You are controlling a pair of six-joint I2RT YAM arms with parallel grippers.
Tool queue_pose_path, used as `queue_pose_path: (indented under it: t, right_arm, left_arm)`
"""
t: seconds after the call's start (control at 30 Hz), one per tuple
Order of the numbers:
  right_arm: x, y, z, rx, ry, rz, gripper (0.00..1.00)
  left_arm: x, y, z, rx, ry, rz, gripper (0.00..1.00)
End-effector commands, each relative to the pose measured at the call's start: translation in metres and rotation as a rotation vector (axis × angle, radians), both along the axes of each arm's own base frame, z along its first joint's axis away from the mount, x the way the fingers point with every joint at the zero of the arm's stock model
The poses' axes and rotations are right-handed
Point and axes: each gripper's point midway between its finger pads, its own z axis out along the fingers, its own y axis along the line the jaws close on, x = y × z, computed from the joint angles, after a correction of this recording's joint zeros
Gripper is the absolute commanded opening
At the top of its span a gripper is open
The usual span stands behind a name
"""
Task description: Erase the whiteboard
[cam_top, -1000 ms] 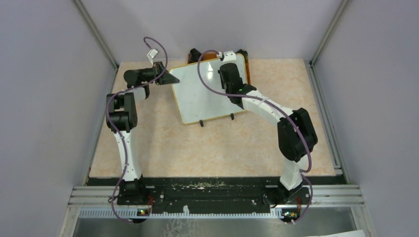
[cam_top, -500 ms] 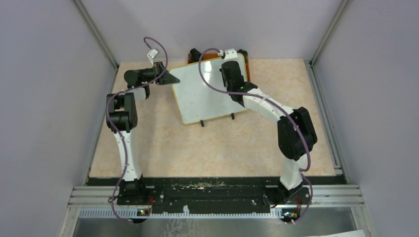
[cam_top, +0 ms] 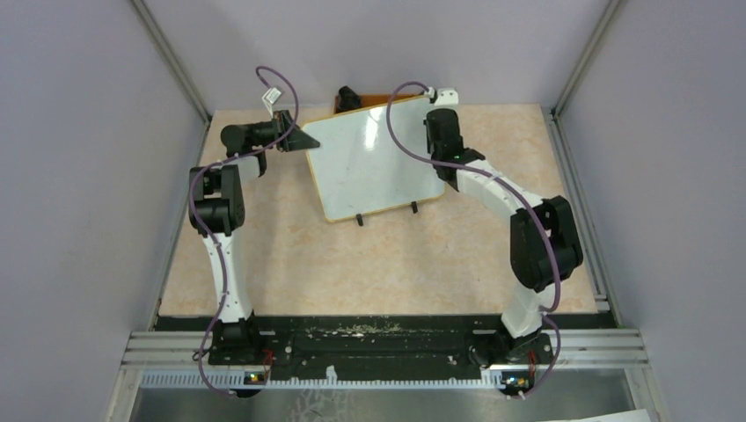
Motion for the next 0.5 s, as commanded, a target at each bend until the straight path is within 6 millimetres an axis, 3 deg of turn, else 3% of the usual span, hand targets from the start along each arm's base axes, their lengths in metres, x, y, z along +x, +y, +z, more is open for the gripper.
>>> queue_pose_path:
  t: [0.0, 0.33, 0.47]
  right_arm:
    - [-0.011, 0.017, 0.007, 0.040, -0.028, 0.037, 0.00]
    - [-0.042, 0.071, -0.019, 0.051, -0.010, 0.135, 0.00]
    - [-0.042, 0.069, -0.026, 0.034, -0.003, 0.103, 0.00]
  left_arm:
    - [-0.038, 0.014, -0.030, 0.249, -0.228, -0.182, 0.00]
    - [-0.039, 0.013, -0.029, 0.249, -0.232, -0.184, 0.00]
    - [-0.040, 0.013, -0.027, 0.249, -0.233, -0.184, 0.00]
